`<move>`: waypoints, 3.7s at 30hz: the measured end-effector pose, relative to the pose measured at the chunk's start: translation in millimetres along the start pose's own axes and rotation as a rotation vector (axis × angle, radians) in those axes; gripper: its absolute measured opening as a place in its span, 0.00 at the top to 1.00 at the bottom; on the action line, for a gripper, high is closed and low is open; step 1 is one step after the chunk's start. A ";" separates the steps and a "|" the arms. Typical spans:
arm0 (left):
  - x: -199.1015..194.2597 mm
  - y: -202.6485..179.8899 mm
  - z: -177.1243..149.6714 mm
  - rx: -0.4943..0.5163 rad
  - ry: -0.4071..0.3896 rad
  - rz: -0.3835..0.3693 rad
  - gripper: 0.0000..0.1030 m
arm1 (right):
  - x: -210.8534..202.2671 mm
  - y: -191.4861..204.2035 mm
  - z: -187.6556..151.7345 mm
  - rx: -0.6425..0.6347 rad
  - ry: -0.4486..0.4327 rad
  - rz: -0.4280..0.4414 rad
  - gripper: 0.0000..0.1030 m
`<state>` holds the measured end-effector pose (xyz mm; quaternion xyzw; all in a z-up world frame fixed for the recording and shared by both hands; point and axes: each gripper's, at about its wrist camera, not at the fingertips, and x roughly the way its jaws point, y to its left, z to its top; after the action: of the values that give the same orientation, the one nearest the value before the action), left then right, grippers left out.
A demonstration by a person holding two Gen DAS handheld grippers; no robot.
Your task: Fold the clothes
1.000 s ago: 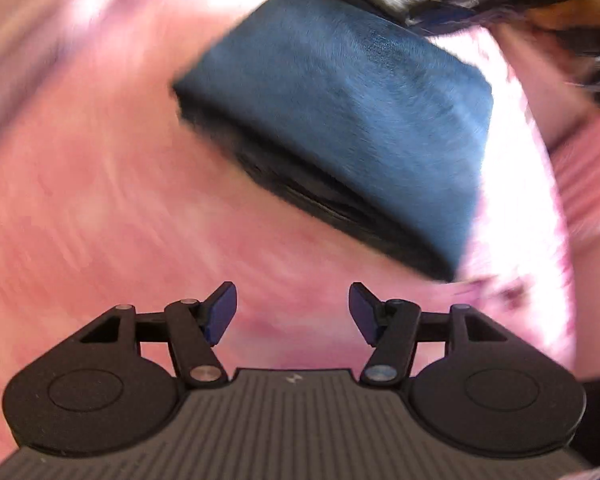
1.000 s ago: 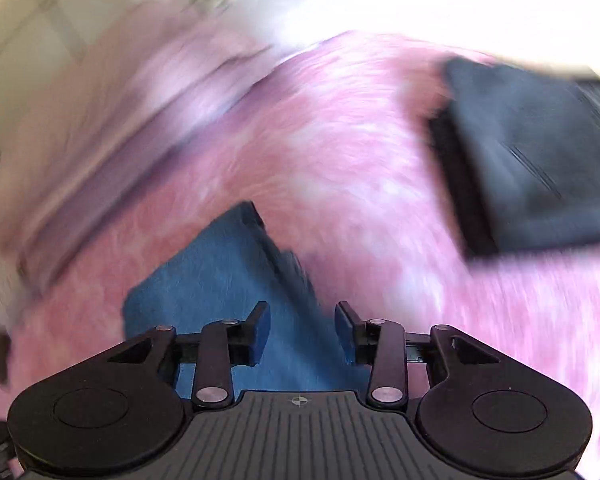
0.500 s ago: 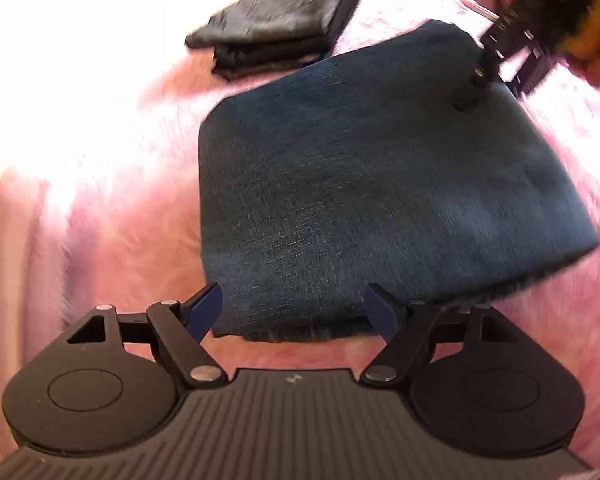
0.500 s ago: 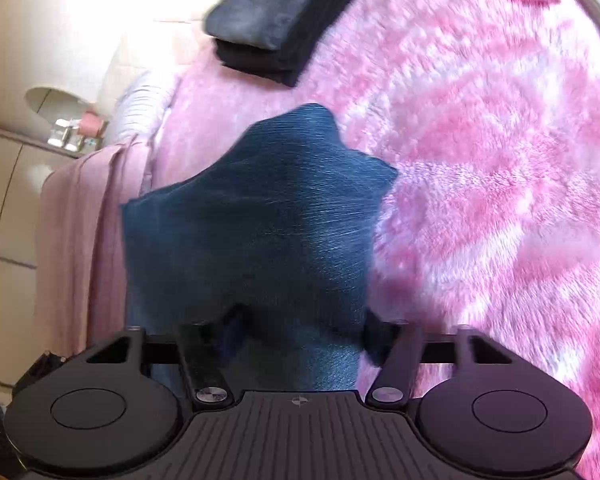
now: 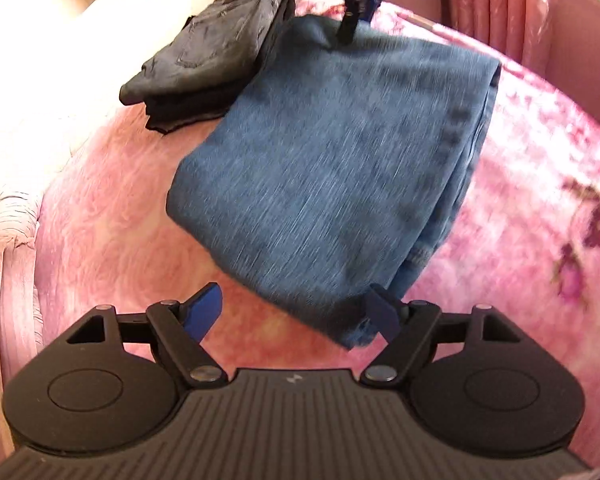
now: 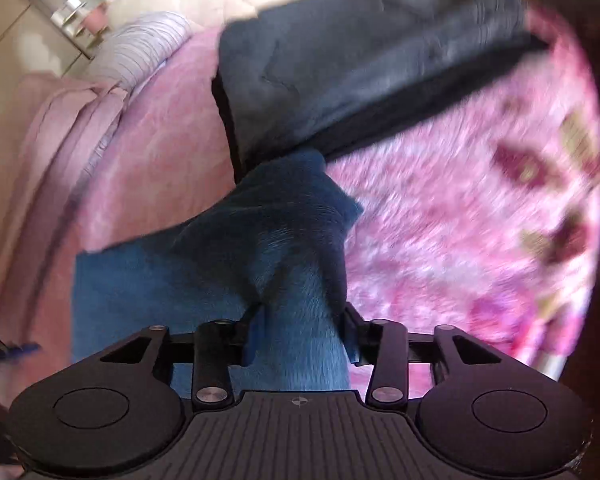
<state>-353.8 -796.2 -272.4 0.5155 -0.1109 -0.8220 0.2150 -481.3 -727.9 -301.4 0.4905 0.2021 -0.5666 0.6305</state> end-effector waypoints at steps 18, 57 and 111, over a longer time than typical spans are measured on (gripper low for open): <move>40.4 16.9 10.7 -0.426 0.182 -0.056 0.39 | -1.2 94.9 -86.9 -0.335 0.121 -0.069 0.58; -1.2 -137.2 8.7 0.095 0.056 0.237 0.17 | -23.9 143.4 -210.1 -1.178 0.028 -0.277 0.36; 52.6 -103.3 55.7 0.024 0.111 0.363 0.61 | -25.7 106.7 -170.3 -1.451 -0.108 -0.248 0.71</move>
<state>-448.2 -731.8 -331.5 0.5340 -0.2000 -0.7386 0.3595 -339.8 -583.5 -313.5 -0.1050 0.5487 -0.3808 0.7368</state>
